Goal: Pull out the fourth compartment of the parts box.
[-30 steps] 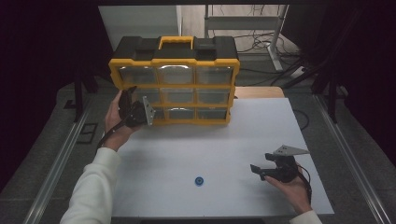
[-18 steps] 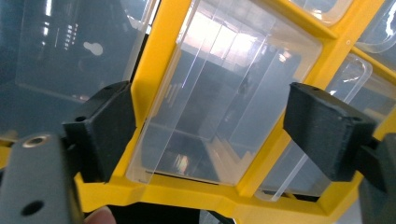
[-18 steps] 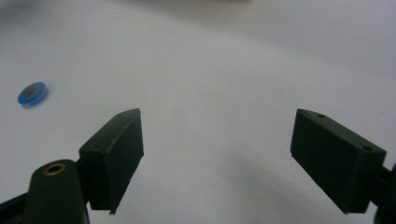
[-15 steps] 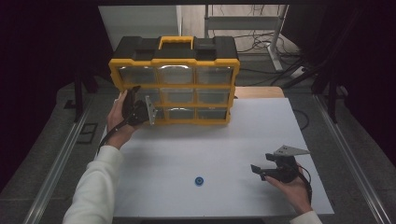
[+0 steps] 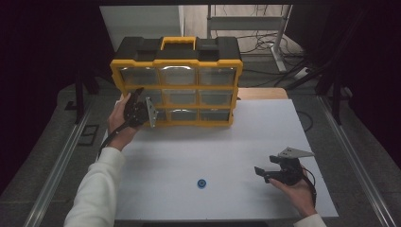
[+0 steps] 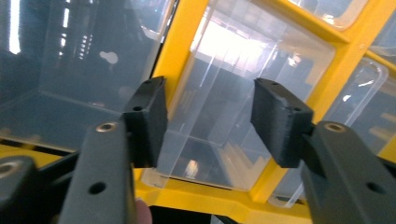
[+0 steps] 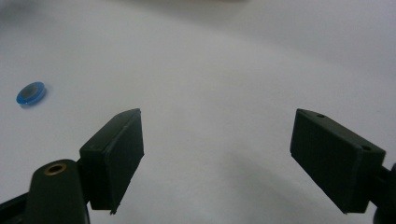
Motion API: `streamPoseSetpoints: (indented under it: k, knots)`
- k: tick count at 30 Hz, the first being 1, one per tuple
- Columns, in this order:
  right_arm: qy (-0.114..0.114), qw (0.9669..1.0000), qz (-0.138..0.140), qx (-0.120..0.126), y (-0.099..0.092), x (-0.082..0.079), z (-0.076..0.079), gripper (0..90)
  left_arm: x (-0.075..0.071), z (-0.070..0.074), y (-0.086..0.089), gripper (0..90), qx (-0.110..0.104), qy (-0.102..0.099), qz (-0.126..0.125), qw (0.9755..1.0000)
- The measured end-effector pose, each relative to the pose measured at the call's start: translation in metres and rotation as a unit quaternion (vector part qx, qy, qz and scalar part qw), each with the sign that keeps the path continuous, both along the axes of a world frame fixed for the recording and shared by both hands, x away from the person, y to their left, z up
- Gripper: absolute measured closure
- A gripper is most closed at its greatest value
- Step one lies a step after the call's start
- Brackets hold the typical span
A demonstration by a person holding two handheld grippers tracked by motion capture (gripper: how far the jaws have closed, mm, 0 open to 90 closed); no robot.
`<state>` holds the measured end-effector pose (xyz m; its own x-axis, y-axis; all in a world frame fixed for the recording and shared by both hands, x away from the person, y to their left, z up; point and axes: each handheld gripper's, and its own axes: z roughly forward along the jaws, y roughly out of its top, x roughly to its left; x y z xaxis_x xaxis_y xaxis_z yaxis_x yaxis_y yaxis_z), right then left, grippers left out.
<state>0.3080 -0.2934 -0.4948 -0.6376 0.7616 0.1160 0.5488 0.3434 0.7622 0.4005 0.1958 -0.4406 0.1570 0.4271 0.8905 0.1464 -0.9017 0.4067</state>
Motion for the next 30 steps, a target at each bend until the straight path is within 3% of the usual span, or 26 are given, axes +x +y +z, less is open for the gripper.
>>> streamPoseSetpoints:
  k: [4,12,13,20,24,30]
  knots:
    - [0.000,1.0000,0.000,-0.001,0.0000,-0.0002,0.0000,18.0,-0.0001,-0.0004,-0.0012,56.1,0.013,-0.013,0.009,0.9998]
    - [0.000,1.0000,-0.001,-0.002,0.0000,-0.0003,-0.0001,18.2,-0.0007,-0.0012,-0.0013,67.6,0.017,-0.032,0.022,0.9991]
    - [0.000,1.0000,0.000,-0.003,0.0001,-0.0004,-0.0001,18.2,-0.0008,-0.0011,-0.0009,67.8,0.009,-0.033,0.021,0.9992]
    - [-0.001,1.0000,-0.002,-0.005,-0.0003,-0.0011,-0.0003,18.2,-0.0010,-0.0028,-0.0013,69.9,0.016,-0.042,0.022,0.9988]
    - [-0.002,1.0000,-0.004,-0.006,-0.0012,-0.0013,-0.0003,18.2,-0.0019,-0.0022,-0.0001,70.4,0.006,-0.040,0.017,0.9991]
    - [-0.001,1.0000,-0.007,-0.007,-0.0023,-0.0020,-0.0001,18.2,-0.0032,-0.0038,0.0011,72.4,0.016,-0.044,0.009,0.9989]
